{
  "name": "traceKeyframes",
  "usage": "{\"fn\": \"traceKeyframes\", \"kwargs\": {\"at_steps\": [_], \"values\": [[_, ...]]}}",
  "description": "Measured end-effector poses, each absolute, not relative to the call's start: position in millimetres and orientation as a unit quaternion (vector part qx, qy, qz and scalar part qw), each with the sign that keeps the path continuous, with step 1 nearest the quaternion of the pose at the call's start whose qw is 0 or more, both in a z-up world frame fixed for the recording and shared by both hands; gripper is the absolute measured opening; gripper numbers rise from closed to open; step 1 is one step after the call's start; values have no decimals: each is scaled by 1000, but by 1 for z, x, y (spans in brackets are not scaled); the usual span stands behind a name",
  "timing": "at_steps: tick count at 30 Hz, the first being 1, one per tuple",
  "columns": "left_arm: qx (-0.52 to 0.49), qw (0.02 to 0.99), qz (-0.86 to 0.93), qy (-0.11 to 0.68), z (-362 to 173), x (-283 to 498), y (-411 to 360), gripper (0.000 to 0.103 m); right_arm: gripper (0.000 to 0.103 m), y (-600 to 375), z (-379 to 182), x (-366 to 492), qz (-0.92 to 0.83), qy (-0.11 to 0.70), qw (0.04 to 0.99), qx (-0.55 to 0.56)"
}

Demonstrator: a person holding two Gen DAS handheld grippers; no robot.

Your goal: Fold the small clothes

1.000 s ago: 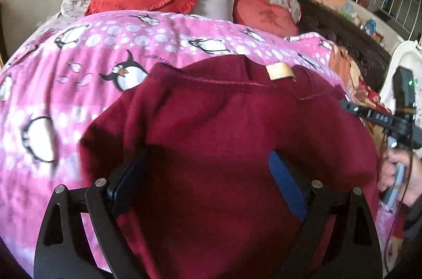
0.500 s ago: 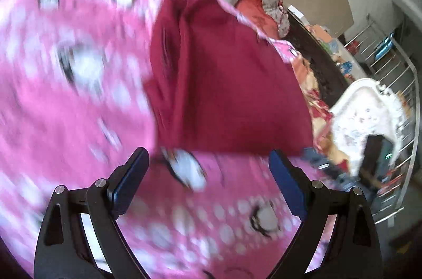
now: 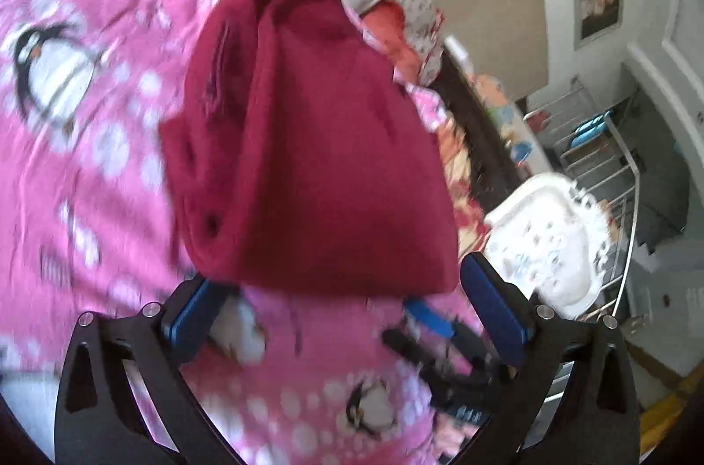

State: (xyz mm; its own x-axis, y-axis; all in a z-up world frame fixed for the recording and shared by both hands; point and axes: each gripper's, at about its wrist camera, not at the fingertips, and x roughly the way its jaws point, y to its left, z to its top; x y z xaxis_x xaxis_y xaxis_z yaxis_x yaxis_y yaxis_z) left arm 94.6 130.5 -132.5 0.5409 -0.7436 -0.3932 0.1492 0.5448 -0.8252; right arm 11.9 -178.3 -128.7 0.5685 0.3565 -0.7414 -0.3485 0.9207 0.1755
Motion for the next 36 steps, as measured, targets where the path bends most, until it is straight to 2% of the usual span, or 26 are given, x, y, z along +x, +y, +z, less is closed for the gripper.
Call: {"fn": "traceKeyframes", "kwargs": {"at_steps": [3,7,9,11,17,21,23,24,25,26,28,36], "values": [[-416,785,-281,365,-132,101,139,101,68,-177,-129,12,197,420,886,1],[-382,798,-301,355,-122,100,132,101,68,-178,-129,10,199,419,886,4],[-382,800,-291,360,-126,106,133,101,68,-179,-129,11,200,420,885,6],[-381,806,-266,366,-134,110,136,93,68,-179,-129,11,200,420,885,6],[-356,814,-249,385,-135,114,125,94,68,-179,-129,11,201,420,885,8],[-442,781,-246,366,-142,126,146,94,69,-180,-129,11,202,420,885,9],[-455,780,-225,367,-146,126,150,82,69,-180,-129,11,202,420,885,9],[-436,791,-201,379,-149,125,149,63,69,-180,-129,11,203,420,884,10],[-411,806,-176,388,-154,123,147,36,69,-180,-129,11,203,420,884,10],[-396,816,-162,388,-160,120,148,29,71,-179,-129,11,204,421,884,9],[-430,803,-173,375,-166,117,158,27,73,-177,-129,12,205,422,883,7],[-398,819,-174,373,-164,111,156,28,86,-166,-130,10,209,430,878,-19]]}}
